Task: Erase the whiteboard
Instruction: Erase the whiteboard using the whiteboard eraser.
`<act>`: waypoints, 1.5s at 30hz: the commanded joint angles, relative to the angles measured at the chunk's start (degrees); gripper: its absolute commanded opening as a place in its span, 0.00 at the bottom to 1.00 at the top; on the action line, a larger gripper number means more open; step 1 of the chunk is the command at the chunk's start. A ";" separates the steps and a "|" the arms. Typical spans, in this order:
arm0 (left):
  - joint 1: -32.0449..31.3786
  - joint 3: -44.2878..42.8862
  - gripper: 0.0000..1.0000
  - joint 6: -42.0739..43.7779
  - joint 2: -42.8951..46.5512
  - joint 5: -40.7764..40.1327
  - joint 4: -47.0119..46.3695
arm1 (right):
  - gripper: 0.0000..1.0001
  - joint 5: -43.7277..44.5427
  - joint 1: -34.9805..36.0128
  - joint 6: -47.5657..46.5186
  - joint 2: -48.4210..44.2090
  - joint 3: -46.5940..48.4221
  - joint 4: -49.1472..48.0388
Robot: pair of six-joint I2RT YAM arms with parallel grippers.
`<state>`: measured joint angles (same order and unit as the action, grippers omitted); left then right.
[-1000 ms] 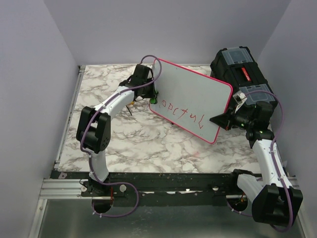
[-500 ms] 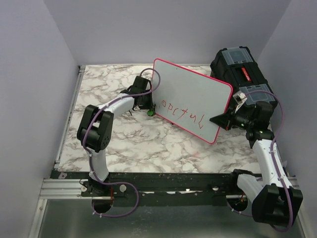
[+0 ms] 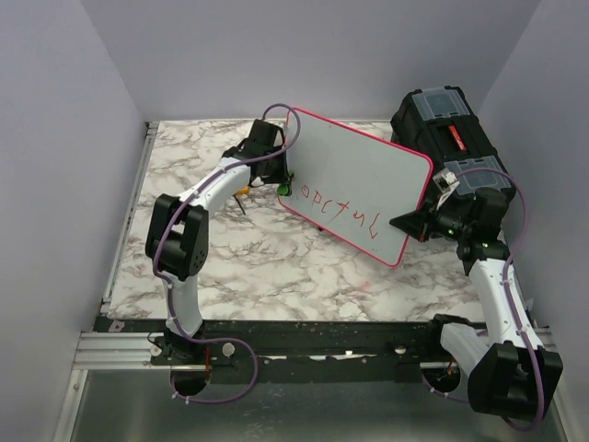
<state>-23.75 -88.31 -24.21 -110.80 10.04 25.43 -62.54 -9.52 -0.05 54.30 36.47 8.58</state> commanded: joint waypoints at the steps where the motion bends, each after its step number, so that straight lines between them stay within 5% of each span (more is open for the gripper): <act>1: -0.58 -4.15 0.00 0.14 -0.20 0.22 -3.12 | 0.00 -12.73 1.00 0.66 -1.74 1.51 -2.09; 15: -7.16 14.33 0.00 -1.87 0.75 8.29 -12.48 | 0.00 -12.91 1.01 0.67 -1.79 1.52 -2.16; 22: -8.71 12.92 0.00 -3.17 1.61 5.73 -13.17 | 0.01 -12.90 1.03 0.65 -2.14 1.44 -2.14; 35: -1.95 -1.11 0.00 0.88 5.37 -5.98 -4.60 | 0.00 -13.04 0.95 0.67 -2.40 1.63 -2.10; 45: -4.18 9.26 0.00 -1.23 3.21 -0.61 -10.15 | 0.00 -13.00 1.02 0.66 -2.03 1.52 -2.16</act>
<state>-25.43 -85.10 -24.32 -106.37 6.68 19.81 -63.09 -9.80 0.62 53.67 36.47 9.98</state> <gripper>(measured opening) 0.068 0.061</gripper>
